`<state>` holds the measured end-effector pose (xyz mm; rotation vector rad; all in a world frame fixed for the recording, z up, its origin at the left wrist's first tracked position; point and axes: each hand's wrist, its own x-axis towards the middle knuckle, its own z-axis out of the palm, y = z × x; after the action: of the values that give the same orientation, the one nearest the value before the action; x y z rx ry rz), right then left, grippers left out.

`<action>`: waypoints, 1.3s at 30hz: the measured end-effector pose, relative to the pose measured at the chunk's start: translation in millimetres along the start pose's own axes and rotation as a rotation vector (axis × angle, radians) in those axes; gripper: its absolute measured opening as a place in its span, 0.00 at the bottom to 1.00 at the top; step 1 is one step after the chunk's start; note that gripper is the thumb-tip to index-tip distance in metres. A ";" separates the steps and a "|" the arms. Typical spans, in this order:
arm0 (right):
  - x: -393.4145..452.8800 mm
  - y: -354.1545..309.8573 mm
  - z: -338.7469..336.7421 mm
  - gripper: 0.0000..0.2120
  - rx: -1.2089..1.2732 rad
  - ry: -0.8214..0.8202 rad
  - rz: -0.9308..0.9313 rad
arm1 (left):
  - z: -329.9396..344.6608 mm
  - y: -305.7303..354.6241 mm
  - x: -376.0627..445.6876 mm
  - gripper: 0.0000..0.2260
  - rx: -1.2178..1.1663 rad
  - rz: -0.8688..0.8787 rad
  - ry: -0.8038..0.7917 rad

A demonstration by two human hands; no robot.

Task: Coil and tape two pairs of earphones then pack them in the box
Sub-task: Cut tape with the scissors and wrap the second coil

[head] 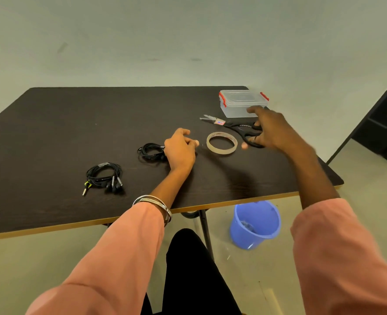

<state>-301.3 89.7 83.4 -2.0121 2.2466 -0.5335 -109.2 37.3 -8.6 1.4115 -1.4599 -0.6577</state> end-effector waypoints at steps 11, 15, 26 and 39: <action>-15.3 -19.4 -49.6 0.49 -0.312 -0.234 -0.168 | -0.3 -0.8 -5.5 0.15 0.035 0.046 0.007; -12.3 -28.0 -46.8 0.54 -0.359 -0.287 -0.200 | 0.0 -0.9 -5.8 0.14 0.037 0.066 0.016; 1.4 -35.5 -33.6 0.43 -0.499 -0.220 -0.268 | -1.2 -1.5 -6.6 0.14 0.005 0.098 0.003; 1.1 -18.1 -29.9 0.29 -0.369 -0.155 -0.252 | 0.4 -3.2 -4.0 0.15 0.023 0.081 -0.001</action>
<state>-292.8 93.3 117.1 -2.4305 2.1364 0.0334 -108.7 40.5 -12.6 1.3622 -1.5211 -0.5924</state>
